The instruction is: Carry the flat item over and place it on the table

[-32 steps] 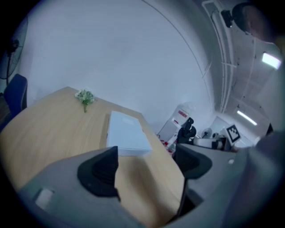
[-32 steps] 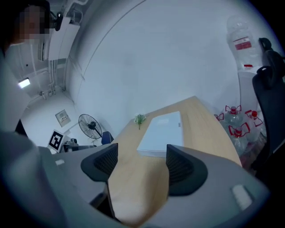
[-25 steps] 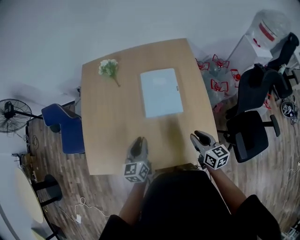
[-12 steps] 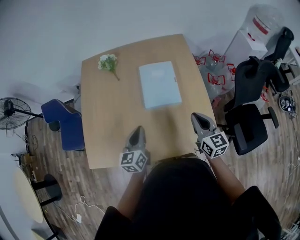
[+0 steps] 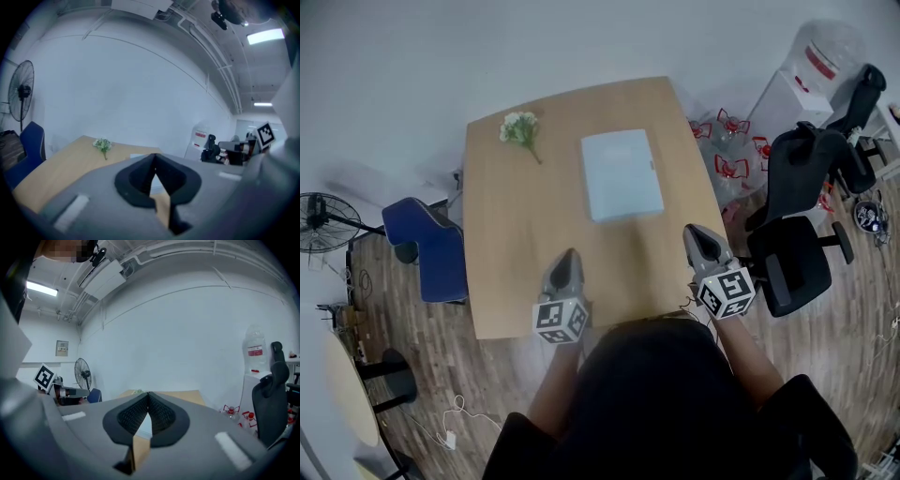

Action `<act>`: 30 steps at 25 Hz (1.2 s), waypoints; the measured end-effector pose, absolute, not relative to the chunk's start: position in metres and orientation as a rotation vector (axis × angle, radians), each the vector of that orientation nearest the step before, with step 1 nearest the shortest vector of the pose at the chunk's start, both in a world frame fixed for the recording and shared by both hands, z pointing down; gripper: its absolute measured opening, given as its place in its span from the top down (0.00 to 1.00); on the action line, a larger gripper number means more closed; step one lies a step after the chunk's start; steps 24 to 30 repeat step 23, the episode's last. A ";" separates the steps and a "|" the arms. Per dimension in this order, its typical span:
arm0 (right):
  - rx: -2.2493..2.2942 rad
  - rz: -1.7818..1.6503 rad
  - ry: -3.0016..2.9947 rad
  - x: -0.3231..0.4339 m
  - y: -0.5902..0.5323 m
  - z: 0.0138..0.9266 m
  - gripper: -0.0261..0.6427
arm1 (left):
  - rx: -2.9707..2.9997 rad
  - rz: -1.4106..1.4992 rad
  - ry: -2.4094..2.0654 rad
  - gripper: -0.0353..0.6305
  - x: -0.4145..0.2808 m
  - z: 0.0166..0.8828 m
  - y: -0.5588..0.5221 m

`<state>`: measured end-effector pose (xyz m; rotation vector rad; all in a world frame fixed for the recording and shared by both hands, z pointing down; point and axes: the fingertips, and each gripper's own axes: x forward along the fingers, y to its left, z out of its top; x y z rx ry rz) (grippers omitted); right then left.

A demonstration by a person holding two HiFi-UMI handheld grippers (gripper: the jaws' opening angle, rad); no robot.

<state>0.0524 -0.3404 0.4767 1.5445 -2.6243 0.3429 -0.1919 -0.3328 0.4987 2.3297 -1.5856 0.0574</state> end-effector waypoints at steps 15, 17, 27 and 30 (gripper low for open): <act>1.562 0.332 -2.554 0.050 -0.324 0.492 0.96 | 2.310 0.054 -1.530 0.95 -0.190 0.525 -0.320; 1.558 0.336 -2.550 0.051 -0.325 0.494 0.96 | 2.299 0.058 -1.523 0.95 -0.190 0.529 -0.321; 1.535 0.339 -2.542 0.049 -0.334 0.496 0.96 | 2.215 -0.017 -1.479 0.95 -0.194 0.537 -0.336; 1.535 0.339 -2.542 0.049 -0.334 0.496 0.96 | 2.215 -0.017 -1.479 0.95 -0.194 0.537 -0.336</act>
